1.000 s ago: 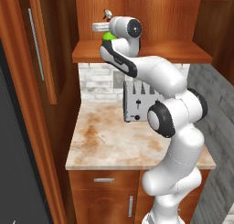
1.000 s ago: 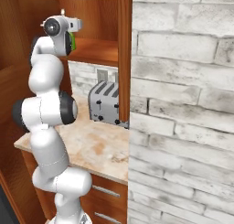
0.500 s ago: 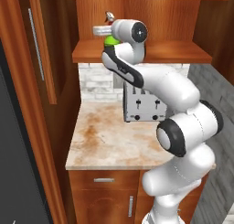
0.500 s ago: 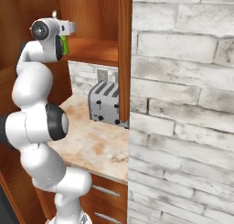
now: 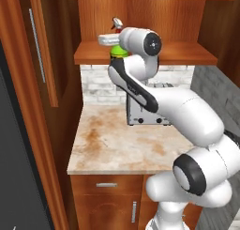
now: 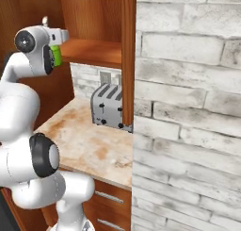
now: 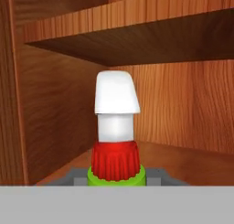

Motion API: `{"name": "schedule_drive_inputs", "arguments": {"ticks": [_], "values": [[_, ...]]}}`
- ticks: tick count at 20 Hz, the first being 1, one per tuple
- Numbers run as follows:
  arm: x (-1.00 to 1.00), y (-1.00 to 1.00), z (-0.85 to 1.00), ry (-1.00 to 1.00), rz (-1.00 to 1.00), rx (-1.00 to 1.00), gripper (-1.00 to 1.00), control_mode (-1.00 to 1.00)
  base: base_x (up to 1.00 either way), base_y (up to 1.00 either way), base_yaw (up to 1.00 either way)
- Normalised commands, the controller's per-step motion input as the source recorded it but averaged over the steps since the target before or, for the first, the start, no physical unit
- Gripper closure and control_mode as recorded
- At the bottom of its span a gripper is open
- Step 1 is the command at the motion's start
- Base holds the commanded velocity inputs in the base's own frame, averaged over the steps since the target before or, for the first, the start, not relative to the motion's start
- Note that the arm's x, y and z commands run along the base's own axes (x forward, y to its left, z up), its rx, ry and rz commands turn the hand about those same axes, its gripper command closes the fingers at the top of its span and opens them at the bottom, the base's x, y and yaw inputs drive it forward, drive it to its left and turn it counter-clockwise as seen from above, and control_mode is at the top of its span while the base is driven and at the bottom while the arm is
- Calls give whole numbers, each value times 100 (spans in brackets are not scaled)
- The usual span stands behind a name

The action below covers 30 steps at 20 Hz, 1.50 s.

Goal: Move the cutting board and knife to the sink. Then move spray from the cabinet to the counter.

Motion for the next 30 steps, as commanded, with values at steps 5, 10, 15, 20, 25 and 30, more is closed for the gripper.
{"name": "schedule_drive_inputs", "arguments": {"ticks": [5,10,15,20,25,30], "values": [[-83,0,-27,2,-7,3,100,-100,0,0,0],[-86,0,-44,0,-15,2,100,-100,0,0,0],[-75,-4,-39,1,-10,5,100,-100,0,0,0],[-79,-17,-40,2,-13,1,100,-100,0,0,0],[-24,-4,-37,12,-10,1,100,-100,0,0,0],[-1,0,-42,6,0,6,100,-100,0,0,0]]}}
